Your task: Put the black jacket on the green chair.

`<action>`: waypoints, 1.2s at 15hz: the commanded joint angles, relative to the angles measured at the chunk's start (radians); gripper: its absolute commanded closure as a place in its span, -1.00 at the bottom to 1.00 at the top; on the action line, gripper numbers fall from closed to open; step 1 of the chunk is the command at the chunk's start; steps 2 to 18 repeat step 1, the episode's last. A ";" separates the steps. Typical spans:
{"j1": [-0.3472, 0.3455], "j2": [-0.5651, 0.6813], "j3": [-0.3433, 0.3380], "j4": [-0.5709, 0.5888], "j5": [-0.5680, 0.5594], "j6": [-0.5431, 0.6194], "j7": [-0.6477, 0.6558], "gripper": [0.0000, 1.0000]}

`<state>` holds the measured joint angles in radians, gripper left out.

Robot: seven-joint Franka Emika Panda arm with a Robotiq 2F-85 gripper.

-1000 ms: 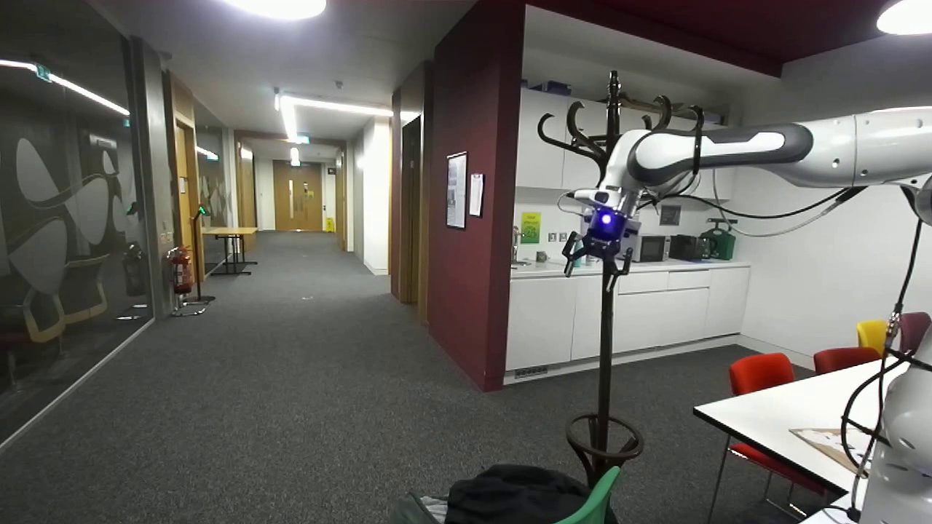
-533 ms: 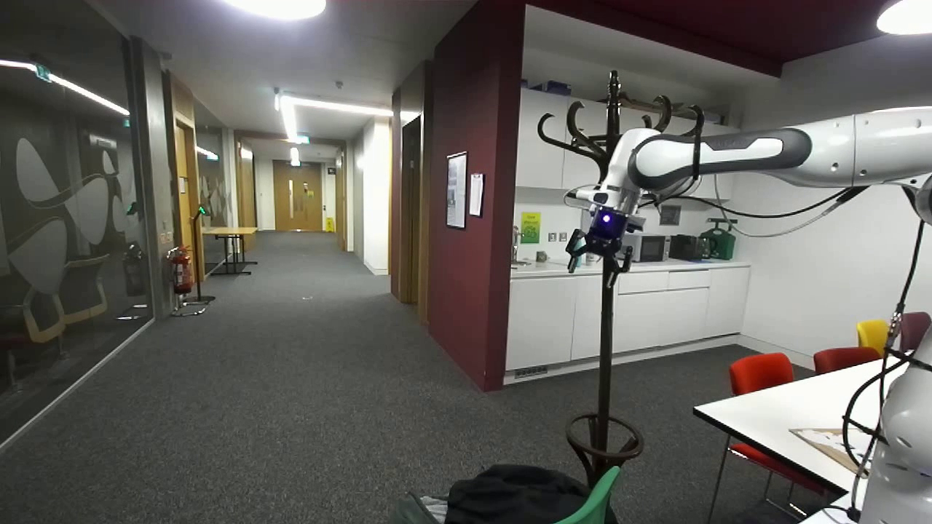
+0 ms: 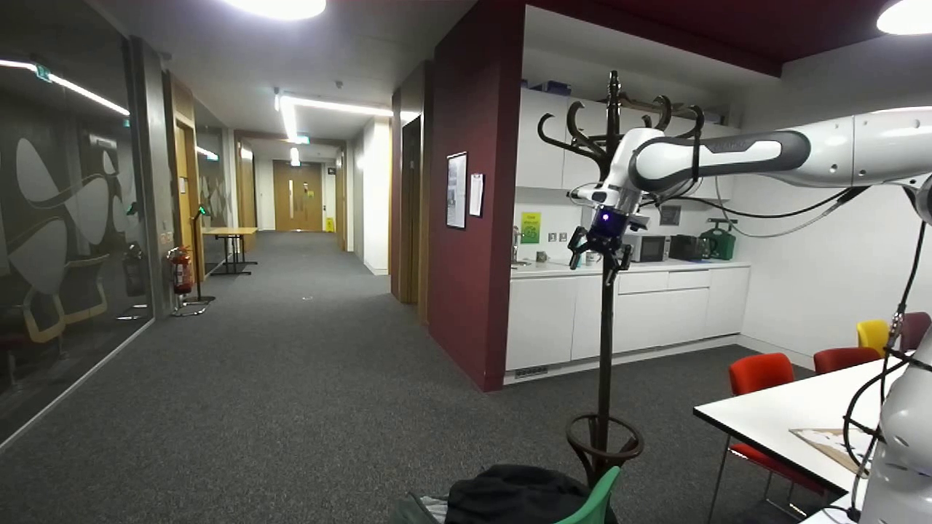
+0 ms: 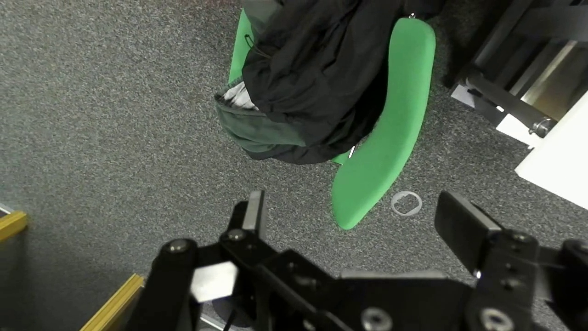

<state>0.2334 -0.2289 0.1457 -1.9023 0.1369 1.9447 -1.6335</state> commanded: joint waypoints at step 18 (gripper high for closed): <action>0.002 0.002 -0.002 0.004 -0.001 -0.003 0.003 -1.00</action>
